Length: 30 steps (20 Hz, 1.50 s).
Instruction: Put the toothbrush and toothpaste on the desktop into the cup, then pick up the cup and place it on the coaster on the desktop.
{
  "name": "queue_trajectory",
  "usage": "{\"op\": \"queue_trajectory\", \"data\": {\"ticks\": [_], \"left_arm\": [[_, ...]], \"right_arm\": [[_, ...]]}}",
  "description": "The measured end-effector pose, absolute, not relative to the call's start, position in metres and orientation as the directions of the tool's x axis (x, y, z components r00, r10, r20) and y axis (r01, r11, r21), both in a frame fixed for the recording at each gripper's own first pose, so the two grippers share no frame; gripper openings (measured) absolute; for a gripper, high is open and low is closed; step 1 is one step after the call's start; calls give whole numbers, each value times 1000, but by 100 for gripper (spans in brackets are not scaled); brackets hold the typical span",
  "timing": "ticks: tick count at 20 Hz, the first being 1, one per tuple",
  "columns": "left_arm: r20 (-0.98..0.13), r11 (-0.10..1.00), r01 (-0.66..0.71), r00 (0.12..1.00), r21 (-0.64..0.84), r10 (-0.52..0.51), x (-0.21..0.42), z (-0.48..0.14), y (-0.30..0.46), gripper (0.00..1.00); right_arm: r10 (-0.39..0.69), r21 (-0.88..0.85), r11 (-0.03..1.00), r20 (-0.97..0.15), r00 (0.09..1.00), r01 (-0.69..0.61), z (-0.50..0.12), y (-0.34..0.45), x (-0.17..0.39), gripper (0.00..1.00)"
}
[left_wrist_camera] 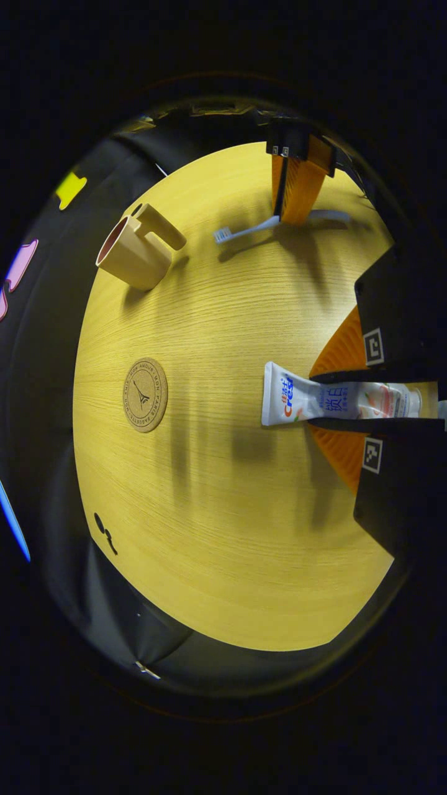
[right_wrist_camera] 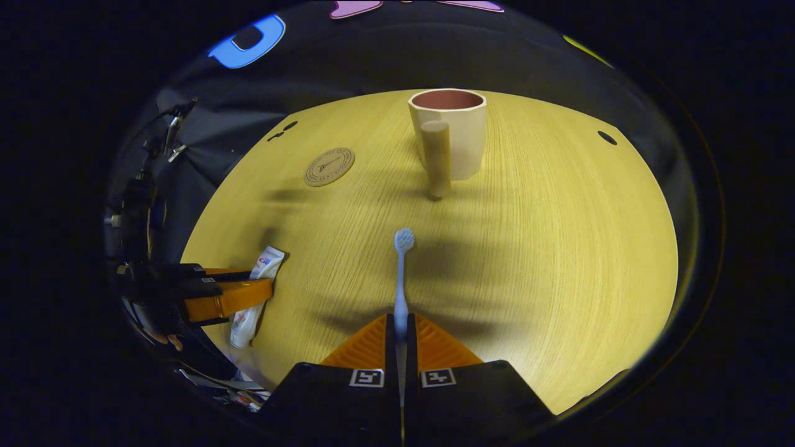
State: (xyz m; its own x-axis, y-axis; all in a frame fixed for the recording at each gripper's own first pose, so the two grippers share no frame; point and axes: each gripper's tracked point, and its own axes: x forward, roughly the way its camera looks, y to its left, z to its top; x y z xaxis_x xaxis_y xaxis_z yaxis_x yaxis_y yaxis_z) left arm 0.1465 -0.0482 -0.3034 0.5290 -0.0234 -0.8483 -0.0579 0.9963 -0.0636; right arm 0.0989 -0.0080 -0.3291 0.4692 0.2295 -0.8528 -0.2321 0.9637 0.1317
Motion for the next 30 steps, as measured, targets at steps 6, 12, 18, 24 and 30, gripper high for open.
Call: {"op": "queue_trajectory", "data": {"ticks": [6,12,18,24,30], "left_arm": [[-783,985,-78,618,-155,-74,141,-275,-60,27],[-647,977,-26,753,-210,-119,144,-207,-77,27],[-503,967,88,841,-239,-201,181,-131,-117,27],[-345,945,254,885,-205,-313,248,-57,-179,22],[-279,916,357,874,-182,-397,308,-38,-227,27]], "right_arm": [[266,150,959,-776,573,-242,-288,-19,108,7],[270,150,962,-678,684,-230,-235,-31,122,7],[262,146,965,-619,740,-220,-200,-48,133,7],[265,169,964,-562,784,-205,-169,-57,155,7],[262,195,963,-497,827,-188,-140,-75,190,7]]}}
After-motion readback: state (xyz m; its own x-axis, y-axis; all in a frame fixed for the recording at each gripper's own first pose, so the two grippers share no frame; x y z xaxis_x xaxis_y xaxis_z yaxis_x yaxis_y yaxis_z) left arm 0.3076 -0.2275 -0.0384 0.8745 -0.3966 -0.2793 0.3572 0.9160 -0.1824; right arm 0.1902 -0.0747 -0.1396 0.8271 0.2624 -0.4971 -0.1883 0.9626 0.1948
